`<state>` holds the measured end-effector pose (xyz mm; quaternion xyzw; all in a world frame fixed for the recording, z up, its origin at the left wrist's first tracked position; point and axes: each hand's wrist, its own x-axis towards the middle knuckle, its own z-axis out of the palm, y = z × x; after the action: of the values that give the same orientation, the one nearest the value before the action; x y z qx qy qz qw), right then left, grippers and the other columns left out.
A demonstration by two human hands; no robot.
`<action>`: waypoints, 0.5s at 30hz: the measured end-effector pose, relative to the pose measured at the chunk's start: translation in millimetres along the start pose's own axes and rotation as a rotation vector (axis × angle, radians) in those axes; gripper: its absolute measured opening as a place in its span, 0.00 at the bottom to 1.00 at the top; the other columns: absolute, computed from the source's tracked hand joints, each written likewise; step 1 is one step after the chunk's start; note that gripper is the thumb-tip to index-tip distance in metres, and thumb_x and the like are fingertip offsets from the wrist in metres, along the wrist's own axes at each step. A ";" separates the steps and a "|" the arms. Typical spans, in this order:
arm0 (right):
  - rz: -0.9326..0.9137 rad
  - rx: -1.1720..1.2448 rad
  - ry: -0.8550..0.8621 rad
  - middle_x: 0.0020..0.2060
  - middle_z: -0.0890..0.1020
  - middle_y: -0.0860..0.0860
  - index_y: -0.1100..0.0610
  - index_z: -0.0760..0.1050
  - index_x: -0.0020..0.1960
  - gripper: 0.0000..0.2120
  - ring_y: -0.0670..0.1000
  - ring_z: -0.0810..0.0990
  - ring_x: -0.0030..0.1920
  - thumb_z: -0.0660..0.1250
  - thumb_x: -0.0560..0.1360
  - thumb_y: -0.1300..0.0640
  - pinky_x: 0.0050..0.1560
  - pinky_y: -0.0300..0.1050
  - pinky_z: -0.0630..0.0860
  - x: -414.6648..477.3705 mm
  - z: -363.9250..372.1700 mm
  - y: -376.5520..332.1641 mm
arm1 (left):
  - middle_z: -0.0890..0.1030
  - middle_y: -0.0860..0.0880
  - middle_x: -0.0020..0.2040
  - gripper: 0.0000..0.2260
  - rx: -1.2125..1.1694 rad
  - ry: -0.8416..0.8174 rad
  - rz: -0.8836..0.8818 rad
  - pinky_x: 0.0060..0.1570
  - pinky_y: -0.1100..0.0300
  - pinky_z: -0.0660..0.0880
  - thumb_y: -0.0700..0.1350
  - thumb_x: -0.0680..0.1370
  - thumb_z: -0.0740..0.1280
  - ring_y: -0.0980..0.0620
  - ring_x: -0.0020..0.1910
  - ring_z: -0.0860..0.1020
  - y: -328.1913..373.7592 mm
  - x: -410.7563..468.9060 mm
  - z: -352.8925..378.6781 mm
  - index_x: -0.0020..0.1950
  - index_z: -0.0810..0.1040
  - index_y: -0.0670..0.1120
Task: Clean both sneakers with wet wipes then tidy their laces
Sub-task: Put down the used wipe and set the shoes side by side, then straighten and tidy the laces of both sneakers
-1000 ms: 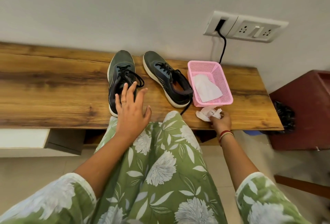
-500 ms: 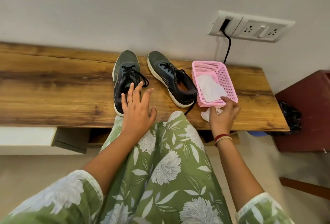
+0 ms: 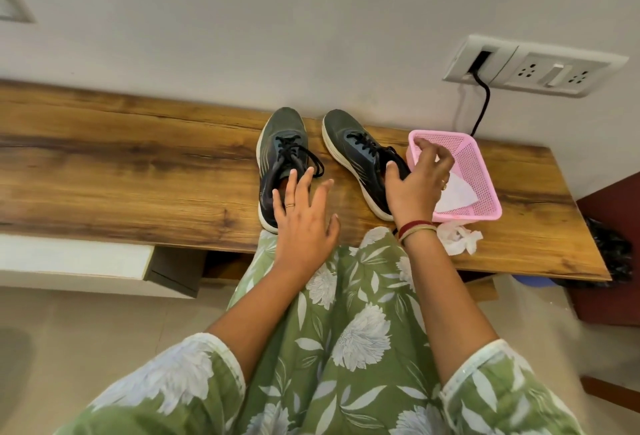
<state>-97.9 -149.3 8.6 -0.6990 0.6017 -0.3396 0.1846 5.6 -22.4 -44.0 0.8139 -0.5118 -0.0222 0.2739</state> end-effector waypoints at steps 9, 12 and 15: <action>0.090 -0.350 -0.509 0.68 0.60 0.56 0.49 0.69 0.66 0.29 0.60 0.62 0.68 0.72 0.68 0.43 0.67 0.59 0.65 -1.3 1.2 49.5 | 0.52 0.43 0.77 0.24 0.061 -0.088 -0.241 0.66 0.30 0.38 0.52 0.75 0.64 0.40 0.76 0.41 -3.3 3.7 -1.4 0.69 0.65 0.50; 0.054 -0.360 -0.498 0.68 0.62 0.55 0.50 0.71 0.64 0.25 0.60 0.66 0.66 0.73 0.69 0.52 0.66 0.58 0.66 -0.5 5.9 49.8 | 0.43 0.42 0.78 0.25 0.091 -0.169 -0.341 0.65 0.29 0.38 0.53 0.75 0.64 0.36 0.75 0.37 -2.5 5.3 -1.9 0.70 0.62 0.49; 0.033 -0.305 -0.448 0.64 0.66 0.55 0.53 0.75 0.59 0.18 0.60 0.72 0.61 0.72 0.70 0.60 0.64 0.54 0.69 0.4 8.0 46.7 | 0.38 0.41 0.77 0.26 0.108 -0.233 -0.414 0.64 0.27 0.39 0.54 0.75 0.65 0.33 0.74 0.36 -2.5 7.5 -4.2 0.69 0.61 0.50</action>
<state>-125.8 -160.5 -28.0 -0.7666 0.6013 -0.0790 0.2111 12.5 -26.1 -39.7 0.9070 -0.3625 -0.1441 0.1587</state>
